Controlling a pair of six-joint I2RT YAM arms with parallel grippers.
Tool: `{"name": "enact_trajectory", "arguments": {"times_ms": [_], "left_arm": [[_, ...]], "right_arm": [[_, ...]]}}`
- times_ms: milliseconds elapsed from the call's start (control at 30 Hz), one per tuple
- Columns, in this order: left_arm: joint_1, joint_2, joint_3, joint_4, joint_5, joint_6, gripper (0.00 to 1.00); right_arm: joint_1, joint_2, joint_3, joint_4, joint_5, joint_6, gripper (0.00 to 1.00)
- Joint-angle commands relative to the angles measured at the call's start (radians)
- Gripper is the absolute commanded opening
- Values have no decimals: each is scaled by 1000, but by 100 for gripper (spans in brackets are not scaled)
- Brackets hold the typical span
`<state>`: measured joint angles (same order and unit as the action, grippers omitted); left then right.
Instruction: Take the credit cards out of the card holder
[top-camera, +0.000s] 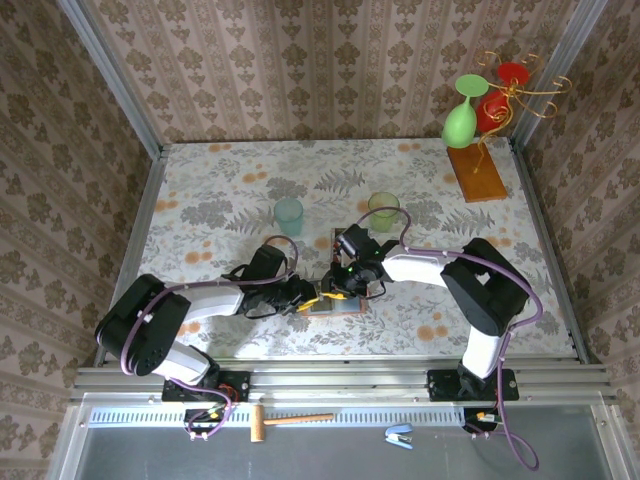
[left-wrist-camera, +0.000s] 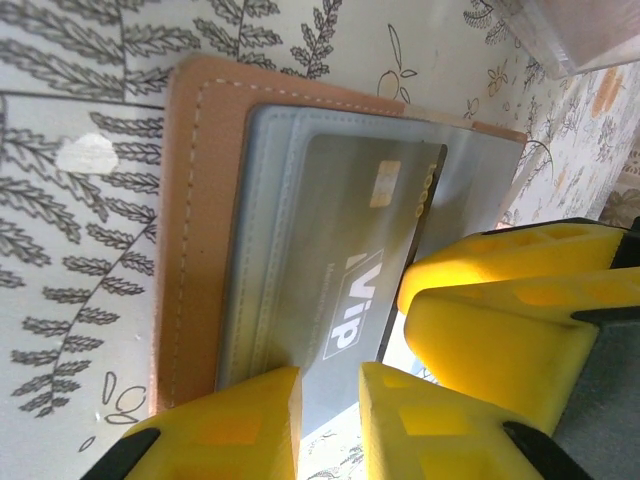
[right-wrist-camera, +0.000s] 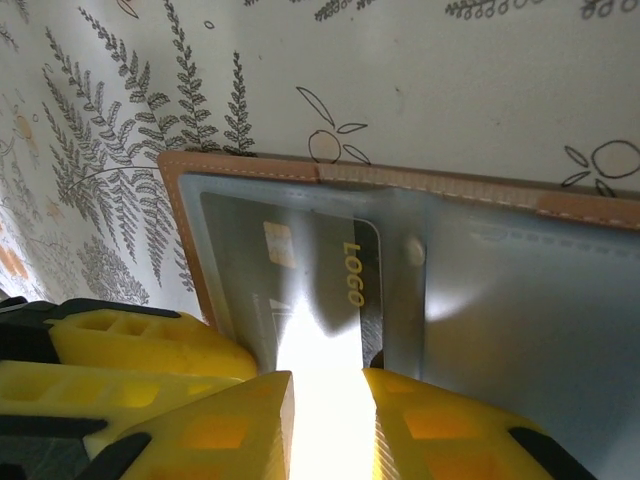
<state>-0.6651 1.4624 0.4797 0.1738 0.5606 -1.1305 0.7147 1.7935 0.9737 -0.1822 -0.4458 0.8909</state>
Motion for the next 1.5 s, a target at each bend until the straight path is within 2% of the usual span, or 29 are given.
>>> {"name": "enact_trajectory", "arguments": {"times_ms": [0,467,1467], "left_arm": [[8,-19,-18,10,-8,-3,23],[9,-4,-13,15,-4,-2,23],[7,21,-18,16,-4,-2,23]], "right_arm": [[8,17,20,1,-11,3,24],[8,12,30,-80,49,-42,29],[7,-31,46,-176,114,-104,29]]}}
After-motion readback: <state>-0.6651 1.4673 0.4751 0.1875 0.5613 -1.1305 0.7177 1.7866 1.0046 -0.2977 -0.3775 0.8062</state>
